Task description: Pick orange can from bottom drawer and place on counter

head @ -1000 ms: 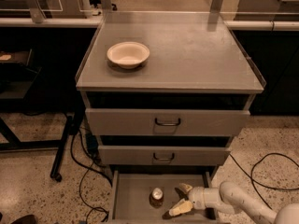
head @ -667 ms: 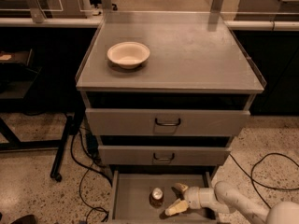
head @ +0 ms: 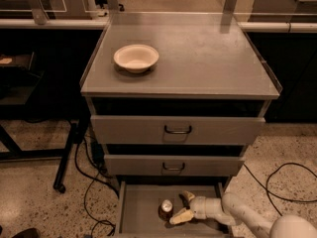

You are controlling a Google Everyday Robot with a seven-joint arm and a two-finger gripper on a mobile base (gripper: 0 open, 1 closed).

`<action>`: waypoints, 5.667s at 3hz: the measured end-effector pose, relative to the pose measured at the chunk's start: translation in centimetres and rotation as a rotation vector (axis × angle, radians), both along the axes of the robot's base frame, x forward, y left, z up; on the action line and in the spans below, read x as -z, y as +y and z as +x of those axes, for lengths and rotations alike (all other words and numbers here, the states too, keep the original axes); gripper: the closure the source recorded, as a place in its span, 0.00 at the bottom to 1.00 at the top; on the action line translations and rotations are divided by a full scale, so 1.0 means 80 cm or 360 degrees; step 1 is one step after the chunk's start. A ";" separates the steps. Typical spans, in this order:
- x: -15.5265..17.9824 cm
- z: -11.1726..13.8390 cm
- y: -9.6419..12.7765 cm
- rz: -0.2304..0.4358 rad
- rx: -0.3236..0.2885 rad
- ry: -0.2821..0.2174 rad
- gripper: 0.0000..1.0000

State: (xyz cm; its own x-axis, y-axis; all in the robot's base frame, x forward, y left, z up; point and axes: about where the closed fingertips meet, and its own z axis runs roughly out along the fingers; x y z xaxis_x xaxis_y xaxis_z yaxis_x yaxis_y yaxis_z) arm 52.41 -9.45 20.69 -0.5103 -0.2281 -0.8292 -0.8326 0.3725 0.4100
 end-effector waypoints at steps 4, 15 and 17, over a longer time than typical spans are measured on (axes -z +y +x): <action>0.077 0.005 0.047 0.0108 0.0083 0.0094 0.03; -0.238 -0.043 -0.153 -0.0123 0.0597 -0.0230 1.00; -0.338 -0.025 -0.189 -0.0256 0.0651 -0.0379 1.00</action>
Offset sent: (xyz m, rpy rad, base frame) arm 0.0149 0.0277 -0.0503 0.0496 0.0153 -0.0715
